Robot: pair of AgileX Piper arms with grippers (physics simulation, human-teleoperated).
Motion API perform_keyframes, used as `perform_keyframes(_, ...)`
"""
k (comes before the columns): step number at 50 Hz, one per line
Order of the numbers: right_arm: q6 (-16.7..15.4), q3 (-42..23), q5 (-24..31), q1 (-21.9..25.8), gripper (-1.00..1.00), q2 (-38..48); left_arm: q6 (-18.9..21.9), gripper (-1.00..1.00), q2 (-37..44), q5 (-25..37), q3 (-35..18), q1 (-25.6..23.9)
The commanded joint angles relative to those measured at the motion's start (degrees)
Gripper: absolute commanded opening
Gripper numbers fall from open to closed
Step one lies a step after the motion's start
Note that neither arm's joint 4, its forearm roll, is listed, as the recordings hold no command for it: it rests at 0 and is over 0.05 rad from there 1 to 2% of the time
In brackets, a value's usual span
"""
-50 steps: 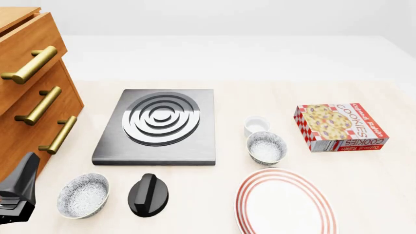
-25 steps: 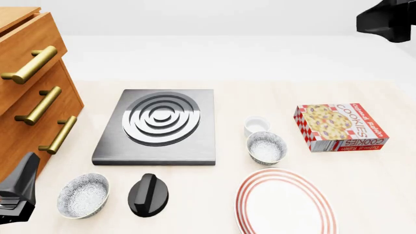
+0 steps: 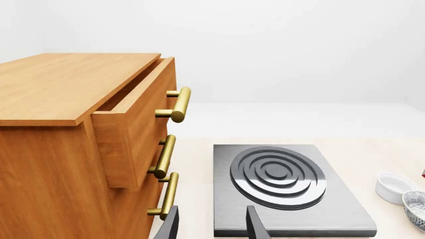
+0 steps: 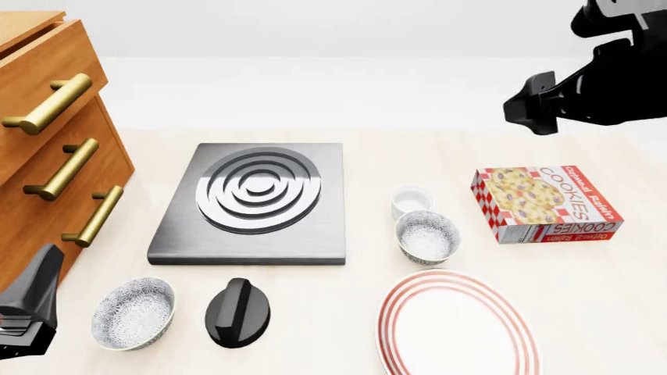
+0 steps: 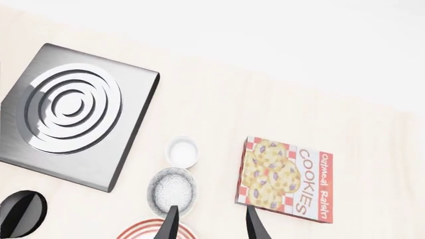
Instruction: Pick the akita bowl between the plate and the ramekin and place it on the plate.
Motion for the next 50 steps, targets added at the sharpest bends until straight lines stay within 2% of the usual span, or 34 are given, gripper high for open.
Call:
perform_keyframes(1, 0.7, 6.8, -8.6, 1.0, 1.0, 5.1, 0.0, 1.0, 0.0, 0.0, 0.0, 0.0)
perform_keyframes(6, 2.9, 6.8, -11.5, 2.1, 1.0, 8.9, 0.0, 1.0, 0.0, 0.0, 0.0, 0.0)
perform_keyframes(18, 3.9, 9.7, -17.4, 2.2, 1.0, 13.6, 0.0, 1.0, 0.0, 0.0, 0.0, 0.0)
perform_keyframes(19, 6.5, 9.7, -17.8, 3.8, 1.0, 15.5, 0.0, 1.0, 0.0, 0.0, 0.0, 0.0)
perform_keyframes(36, 7.2, 15.3, -27.5, 3.3, 1.0, 22.4, 0.0, 1.0, 0.0, 0.0, 0.0, 0.0)
perform_keyframes(44, 7.3, 16.3, -29.0, 2.4, 1.0, 23.4, 0.0, 1.0, 0.0, 0.0, 0.0, 0.0)
perform_keyframes(50, 9.4, 16.4, -30.3, 2.7, 1.0, 25.8, 0.0, 1.0, 0.0, 0.0, 0.0, 0.0)
